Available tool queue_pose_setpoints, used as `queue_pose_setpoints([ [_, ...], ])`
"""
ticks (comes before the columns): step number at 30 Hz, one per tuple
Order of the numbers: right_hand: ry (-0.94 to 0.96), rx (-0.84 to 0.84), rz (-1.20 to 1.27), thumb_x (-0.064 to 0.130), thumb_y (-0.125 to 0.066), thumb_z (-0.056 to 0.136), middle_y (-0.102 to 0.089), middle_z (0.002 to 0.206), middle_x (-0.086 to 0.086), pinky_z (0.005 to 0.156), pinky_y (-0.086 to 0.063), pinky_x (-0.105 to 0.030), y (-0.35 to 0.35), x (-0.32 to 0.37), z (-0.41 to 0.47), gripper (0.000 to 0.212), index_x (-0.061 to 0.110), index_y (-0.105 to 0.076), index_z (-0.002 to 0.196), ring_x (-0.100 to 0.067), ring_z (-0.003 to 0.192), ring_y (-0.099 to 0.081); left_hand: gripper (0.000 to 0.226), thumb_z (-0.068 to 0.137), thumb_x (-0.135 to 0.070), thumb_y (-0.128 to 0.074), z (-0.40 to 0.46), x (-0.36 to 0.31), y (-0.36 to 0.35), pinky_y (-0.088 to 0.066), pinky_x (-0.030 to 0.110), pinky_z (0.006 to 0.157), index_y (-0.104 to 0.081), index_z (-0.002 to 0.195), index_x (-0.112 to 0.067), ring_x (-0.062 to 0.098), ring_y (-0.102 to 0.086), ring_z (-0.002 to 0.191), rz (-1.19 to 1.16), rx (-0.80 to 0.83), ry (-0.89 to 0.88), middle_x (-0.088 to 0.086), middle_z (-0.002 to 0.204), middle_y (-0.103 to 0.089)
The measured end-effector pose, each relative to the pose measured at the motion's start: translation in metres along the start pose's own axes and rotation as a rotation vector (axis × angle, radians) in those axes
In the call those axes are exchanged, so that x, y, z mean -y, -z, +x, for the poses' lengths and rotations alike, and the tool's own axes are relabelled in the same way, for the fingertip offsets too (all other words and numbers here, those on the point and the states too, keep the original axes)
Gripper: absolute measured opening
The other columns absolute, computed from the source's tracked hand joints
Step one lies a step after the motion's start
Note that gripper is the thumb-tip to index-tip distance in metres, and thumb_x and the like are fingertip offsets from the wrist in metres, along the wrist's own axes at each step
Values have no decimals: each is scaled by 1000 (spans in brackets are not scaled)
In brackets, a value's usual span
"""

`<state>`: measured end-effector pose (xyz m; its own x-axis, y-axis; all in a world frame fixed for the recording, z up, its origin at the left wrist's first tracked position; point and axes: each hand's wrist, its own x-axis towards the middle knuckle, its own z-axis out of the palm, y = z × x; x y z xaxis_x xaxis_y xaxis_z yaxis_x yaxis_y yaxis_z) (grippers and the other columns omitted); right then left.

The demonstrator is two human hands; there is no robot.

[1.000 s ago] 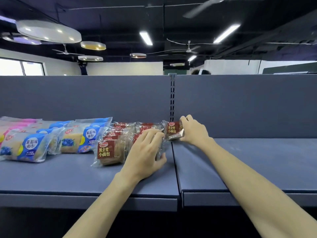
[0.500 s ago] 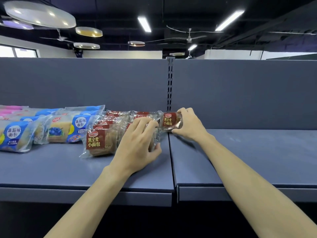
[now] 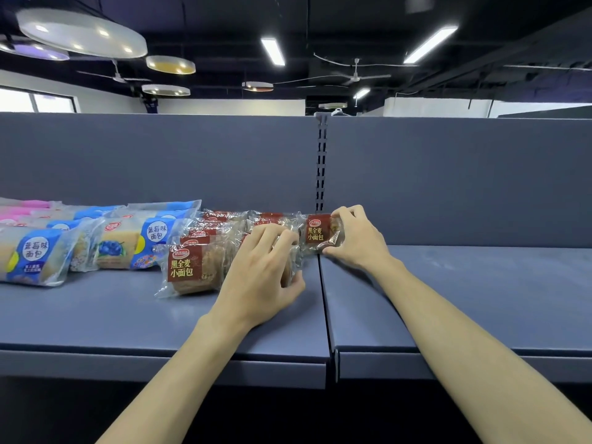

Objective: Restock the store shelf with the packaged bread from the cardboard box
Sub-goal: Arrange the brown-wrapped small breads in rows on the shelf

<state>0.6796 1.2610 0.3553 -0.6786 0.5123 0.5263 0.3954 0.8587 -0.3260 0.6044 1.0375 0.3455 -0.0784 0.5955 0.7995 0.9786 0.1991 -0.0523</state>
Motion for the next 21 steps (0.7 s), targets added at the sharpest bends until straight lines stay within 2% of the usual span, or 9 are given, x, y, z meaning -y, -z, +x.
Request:
queue_pose_setpoints([
  [8, 9, -38, -27, 44, -81, 70, -41, 124, 5, 82, -49, -37, -2, 2, -1, 64, 26, -47, 122, -21, 110, -53, 35, 74, -24, -63, 0, -1, 0, -43, 35, 91, -56, 105, -10, 26, -48, 101, -1, -10, 5, 2, 106, -53],
  [11, 30, -36, -53, 48, -81, 67, -41, 125, 5, 87, -50, -39, 0, 1, -2, 69, 27, -48, 124, -21, 113, -50, 35, 72, -19, -67, -1, -1, 1, -42, 33, 88, -57, 104, -10, 26, -47, 100, 12, -43, 18, 3, 106, -54],
  [14, 41, -74, -107, 52, -79, 65, -43, 124, 5, 93, -44, -38, 2, 5, -3, 69, 28, -51, 123, -22, 111, -44, 34, 73, -20, -63, 1, -1, 1, -43, 34, 86, -57, 105, -11, 26, -48, 98, 17, -45, 24, 2, 104, -54],
  [17, 121, -104, -166, 47, -76, 70, -48, 114, 3, 86, -42, -36, 6, 18, -1, 50, 25, -56, 111, -22, 102, -45, 33, 72, -19, -63, 2, -2, 1, -43, 34, 86, -57, 103, -10, 26, -48, 96, 18, -42, 24, 3, 102, -54],
  [21, 88, 202, -201, 28, -65, 83, -62, 105, 2, 76, -47, -33, 9, 33, 5, 19, 26, -58, 100, -23, 94, -57, 31, 72, -18, -64, 3, -2, 2, -42, 33, 85, -57, 101, -10, 25, -47, 93, 19, -35, 22, 2, 99, -53],
])
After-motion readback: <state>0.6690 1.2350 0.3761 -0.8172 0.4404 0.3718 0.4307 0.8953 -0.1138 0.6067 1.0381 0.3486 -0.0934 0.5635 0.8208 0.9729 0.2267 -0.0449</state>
